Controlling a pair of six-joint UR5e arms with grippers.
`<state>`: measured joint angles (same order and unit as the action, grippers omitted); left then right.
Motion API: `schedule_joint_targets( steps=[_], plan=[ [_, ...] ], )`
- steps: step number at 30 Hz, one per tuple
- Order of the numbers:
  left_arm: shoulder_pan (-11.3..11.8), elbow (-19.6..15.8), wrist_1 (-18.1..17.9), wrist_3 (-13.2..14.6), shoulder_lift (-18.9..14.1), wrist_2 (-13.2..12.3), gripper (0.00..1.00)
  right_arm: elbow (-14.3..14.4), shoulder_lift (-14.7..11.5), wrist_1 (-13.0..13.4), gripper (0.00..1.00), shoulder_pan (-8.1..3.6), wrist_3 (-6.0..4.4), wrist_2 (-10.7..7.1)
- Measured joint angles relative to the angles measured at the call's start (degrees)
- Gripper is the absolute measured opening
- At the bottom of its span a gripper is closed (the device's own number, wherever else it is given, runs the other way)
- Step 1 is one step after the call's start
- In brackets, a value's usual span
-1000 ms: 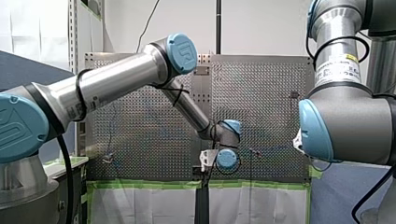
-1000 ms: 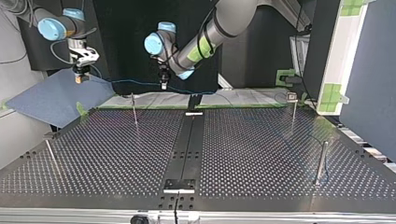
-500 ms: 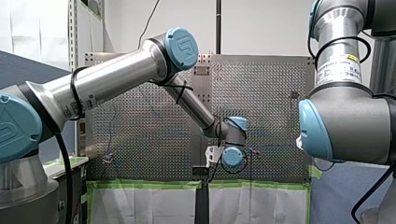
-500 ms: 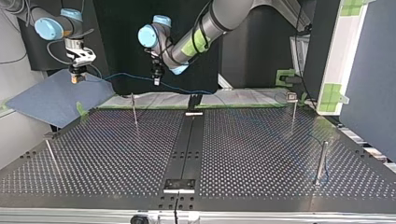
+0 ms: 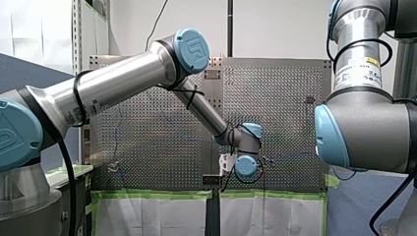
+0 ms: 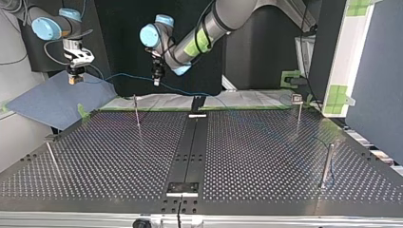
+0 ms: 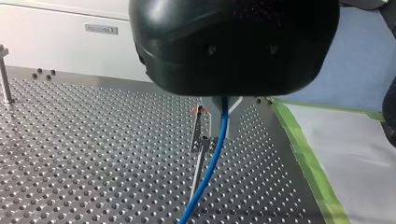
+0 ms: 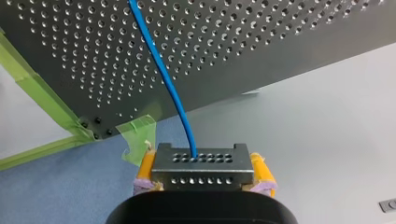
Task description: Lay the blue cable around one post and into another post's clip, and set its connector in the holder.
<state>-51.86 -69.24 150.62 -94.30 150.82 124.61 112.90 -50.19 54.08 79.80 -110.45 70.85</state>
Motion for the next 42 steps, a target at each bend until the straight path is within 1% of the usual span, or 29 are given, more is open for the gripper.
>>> schedule_joint_targets(
  steps=[9, 17, 19, 24, 30, 37, 42],
  plan=[
    [1.21, 0.19, -0.48, -1.88, 0.57, -3.12, 0.0, -0.05, 0.1, 0.15, 0.0, -0.02, 0.17, 0.23],
    [2.83, 0.95, -1.9, -4.39, 3.35, -5.97, 0.0, -0.05, 0.2, 0.05, 0.0, 0.84, 1.28, 0.3],
    [3.6, 1.14, -2.21, -4.95, 3.64, -6.86, 0.0, -0.05, 0.21, 0.12, 0.0, 0.96, 1.35, 0.33],
    [5.34, 1.31, -2.43, -5.45, 3.82, -8.4, 0.0, -0.23, 0.32, 0.96, 0.0, 1.11, 1.0, 0.41],
    [6.31, 1.86, -2.31, -5.53, 4.51, -9.47, 0.0, -1.25, 0.45, 0.87, 0.0, 1.22, 0.28, 0.32],
    [6.88, 3.21, -1.54, -5.56, 5.49, -10.13, 0.0, -1.98, 0.61, 0.51, 0.0, 1.07, 0.32, 0.23],
    [6.98, 3.79, -1.17, -5.61, 5.64, -11.08, 0.0, -2.1, 0.81, 0.58, 0.0, 1.06, 0.59, 0.12]
  ],
)
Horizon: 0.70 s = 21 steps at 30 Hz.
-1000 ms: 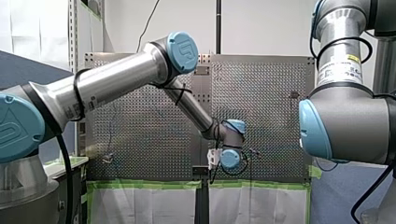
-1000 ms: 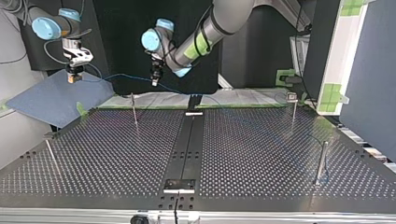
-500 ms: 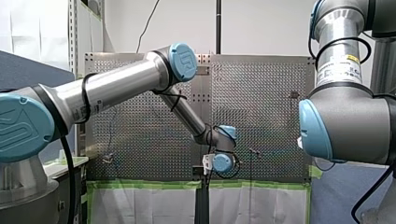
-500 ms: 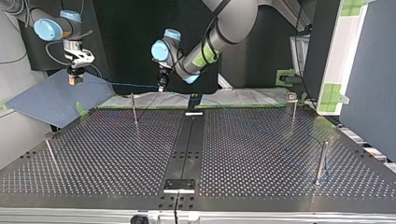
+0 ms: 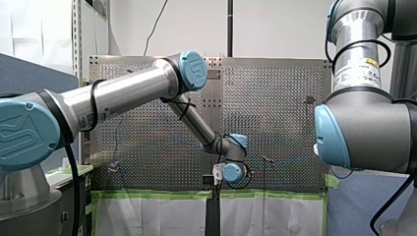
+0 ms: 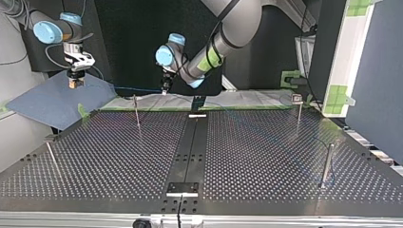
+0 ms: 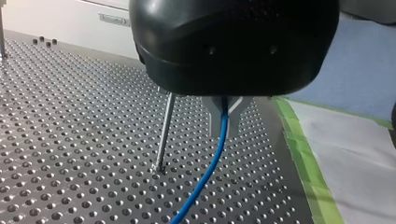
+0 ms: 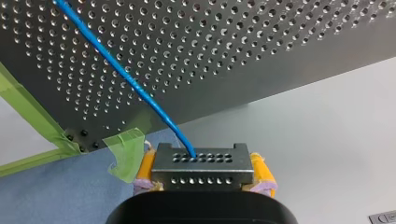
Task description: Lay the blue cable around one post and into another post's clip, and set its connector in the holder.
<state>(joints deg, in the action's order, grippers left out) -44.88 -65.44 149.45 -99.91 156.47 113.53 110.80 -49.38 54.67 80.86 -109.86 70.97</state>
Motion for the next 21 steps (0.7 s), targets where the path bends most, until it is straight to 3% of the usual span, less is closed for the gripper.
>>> schedule_joint_targets(
  steps=[10, 21],
  plan=[
    [-0.75, 2.76, 1.71, -0.44, 1.61, -0.72, 0.0, -0.15, 2.44, 0.59, 0.0, 1.03, 0.71, -0.52],
    [-0.27, 3.39, 1.85, -1.4, 1.75, -1.22, 0.0, -1.36, 3.08, 0.31, 0.0, 1.55, 0.53, -0.48]
  ],
)
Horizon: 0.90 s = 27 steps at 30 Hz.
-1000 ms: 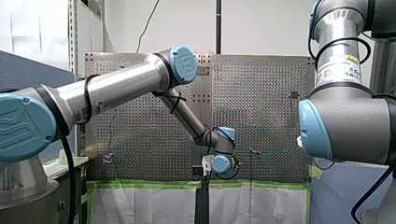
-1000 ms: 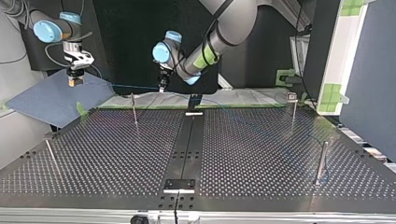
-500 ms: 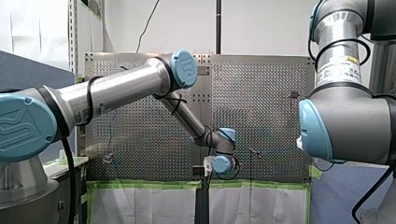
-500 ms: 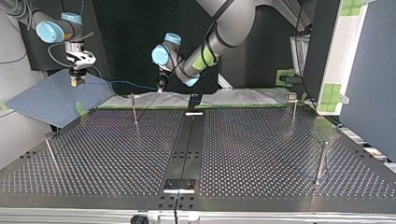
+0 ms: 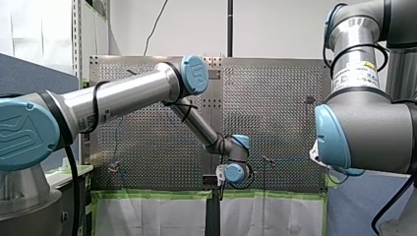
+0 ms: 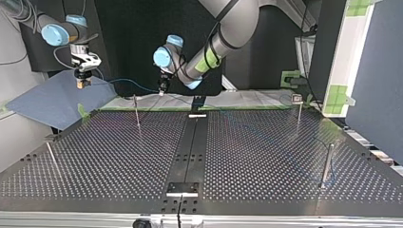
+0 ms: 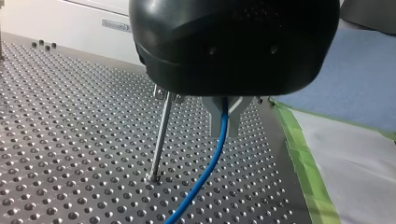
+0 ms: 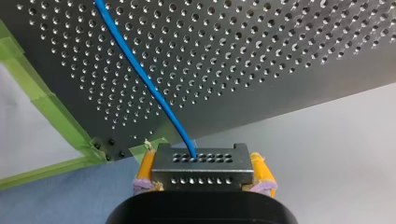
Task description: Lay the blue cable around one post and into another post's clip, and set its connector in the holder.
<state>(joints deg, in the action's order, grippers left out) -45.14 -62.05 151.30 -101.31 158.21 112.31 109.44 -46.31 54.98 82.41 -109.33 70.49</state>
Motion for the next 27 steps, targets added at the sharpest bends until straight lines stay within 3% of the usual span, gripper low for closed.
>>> schedule_joint_targets(
  steps=[13, 27],
  plan=[
    [1.23, 0.5, 0.46, -0.84, 0.51, -1.3, 0.0, -1.74, 0.52, -0.36, 0.0, 1.14, -0.19, 0.48],
    [1.66, 4.96, 4.11, -2.41, 2.6, -2.37, 0.0, -3.81, 3.01, -1.37, 0.0, 1.63, 0.28, 0.65]
  ],
)
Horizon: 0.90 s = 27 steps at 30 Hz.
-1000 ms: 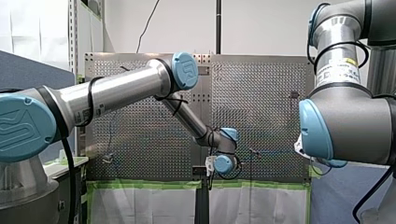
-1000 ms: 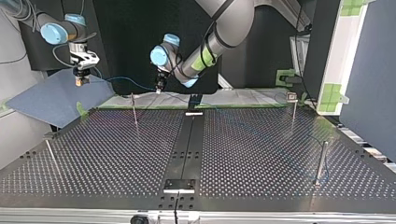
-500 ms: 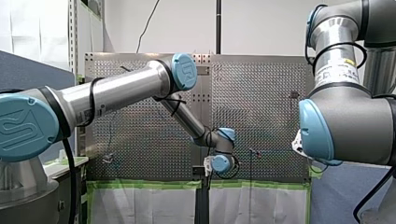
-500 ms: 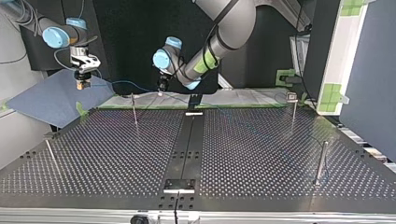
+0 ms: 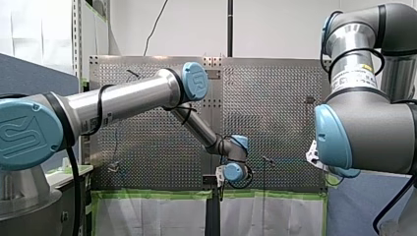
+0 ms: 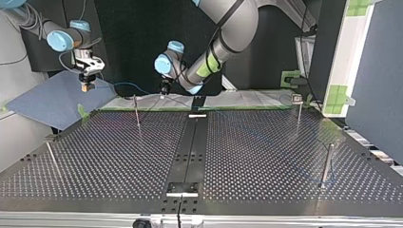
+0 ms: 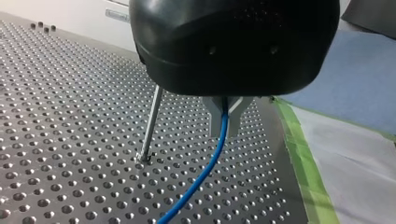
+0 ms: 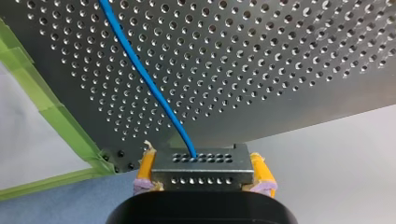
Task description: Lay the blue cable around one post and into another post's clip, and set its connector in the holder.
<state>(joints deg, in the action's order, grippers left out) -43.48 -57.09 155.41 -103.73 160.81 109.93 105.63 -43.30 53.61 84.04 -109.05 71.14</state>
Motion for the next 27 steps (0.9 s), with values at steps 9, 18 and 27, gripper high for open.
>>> schedule_joint_targets(
  steps=[9, 18, 27],
  plan=[
    [0.14, 1.85, 1.23, -0.07, 1.34, -0.26, 0.0, -1.33, 0.9, -0.47, 0.0, 0.05, -0.08, 0.03],
    [0.37, 4.01, 2.47, -0.08, 1.61, -0.49, 0.0, -4.97, 4.62, -3.38, 0.0, 0.16, 0.78, -0.55],
    [0.51, 4.5, 2.77, -0.13, 1.64, -0.74, 0.0, -7.15, 5.31, -3.88, 0.0, 0.1, 0.62, -0.64]
  ],
)
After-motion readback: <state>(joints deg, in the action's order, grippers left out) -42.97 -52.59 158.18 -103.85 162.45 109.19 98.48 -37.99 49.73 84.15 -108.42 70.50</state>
